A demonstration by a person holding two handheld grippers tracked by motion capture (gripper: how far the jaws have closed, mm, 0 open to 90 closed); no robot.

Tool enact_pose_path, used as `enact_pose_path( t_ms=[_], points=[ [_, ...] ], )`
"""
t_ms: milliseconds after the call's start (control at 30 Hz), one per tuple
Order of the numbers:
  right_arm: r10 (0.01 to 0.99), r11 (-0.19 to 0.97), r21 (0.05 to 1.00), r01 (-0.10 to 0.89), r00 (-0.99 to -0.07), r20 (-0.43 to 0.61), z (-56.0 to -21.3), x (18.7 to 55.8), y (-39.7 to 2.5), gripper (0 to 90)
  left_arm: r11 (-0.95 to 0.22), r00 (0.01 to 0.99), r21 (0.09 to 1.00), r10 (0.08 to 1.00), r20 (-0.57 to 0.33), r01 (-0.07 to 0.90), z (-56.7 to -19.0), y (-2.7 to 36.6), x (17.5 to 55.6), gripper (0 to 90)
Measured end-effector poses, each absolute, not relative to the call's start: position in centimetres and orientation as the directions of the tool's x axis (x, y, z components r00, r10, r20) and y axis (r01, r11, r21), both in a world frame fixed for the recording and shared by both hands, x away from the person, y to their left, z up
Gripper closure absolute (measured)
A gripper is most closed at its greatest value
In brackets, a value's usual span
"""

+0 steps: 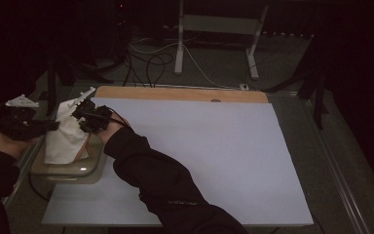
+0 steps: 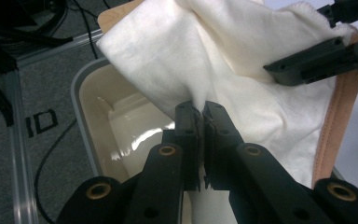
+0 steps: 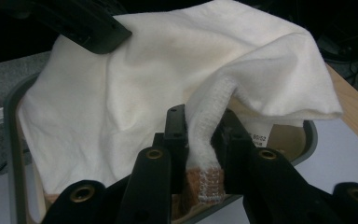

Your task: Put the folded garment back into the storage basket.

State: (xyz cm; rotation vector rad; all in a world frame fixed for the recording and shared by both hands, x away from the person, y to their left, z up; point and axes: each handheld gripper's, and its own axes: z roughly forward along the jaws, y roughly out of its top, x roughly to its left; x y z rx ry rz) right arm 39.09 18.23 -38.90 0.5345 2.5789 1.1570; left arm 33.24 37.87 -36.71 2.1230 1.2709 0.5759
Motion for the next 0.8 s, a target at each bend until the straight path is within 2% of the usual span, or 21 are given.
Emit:
enact_pose_path(
  t_ms=[400,467,500,567,667,700,767,800],
  points=[
    [0.438,0.621,0.741,0.255,-0.897,-0.058,-41.0,39.4,18.9,75.5,-0.351,0.435,0.653,0.9,0.036,0.671,-38.8,38.5,34.1,86.4],
    [0.449,0.615,0.741,0.27,-0.892,-0.048,-41.3,39.5,18.9,70.2,-0.354,0.437,0.64,0.899,0.032,0.681,-39.2,38.5,34.4,85.7],
    [0.451,0.614,0.74,0.274,-0.892,-0.044,-41.5,39.7,18.8,62.1,-0.359,0.436,0.629,0.899,0.036,0.69,-39.6,38.6,34.6,83.8],
    [0.457,0.614,0.732,0.296,-0.889,-0.024,-41.8,40.1,18.7,44.9,-0.342,0.412,0.633,0.91,0.039,0.694,-40.0,38.7,34.8,67.5],
    [0.483,0.586,0.737,0.338,-0.875,0.018,-42.0,40.6,18.1,29.8,-0.326,0.398,0.632,0.917,0.031,0.703,-40.1,38.8,34.9,45.6],
    [0.489,0.578,0.74,0.343,-0.872,0.023,-42.0,40.7,17.9,27.0,-0.327,0.401,0.633,0.916,0.029,0.702,-40.1,38.7,34.9,44.4],
    [0.487,0.564,0.749,0.348,-0.873,0.039,-41.9,40.9,17.4,18.3,-0.327,0.403,0.637,0.915,0.027,0.698,-40.0,38.5,34.8,36.2],
    [0.485,0.56,0.751,0.351,-0.873,0.046,-41.8,40.9,17.3,16.9,-0.332,0.414,0.643,0.91,0.026,0.69,-39.9,38.4,34.8,33.5]
  ],
)
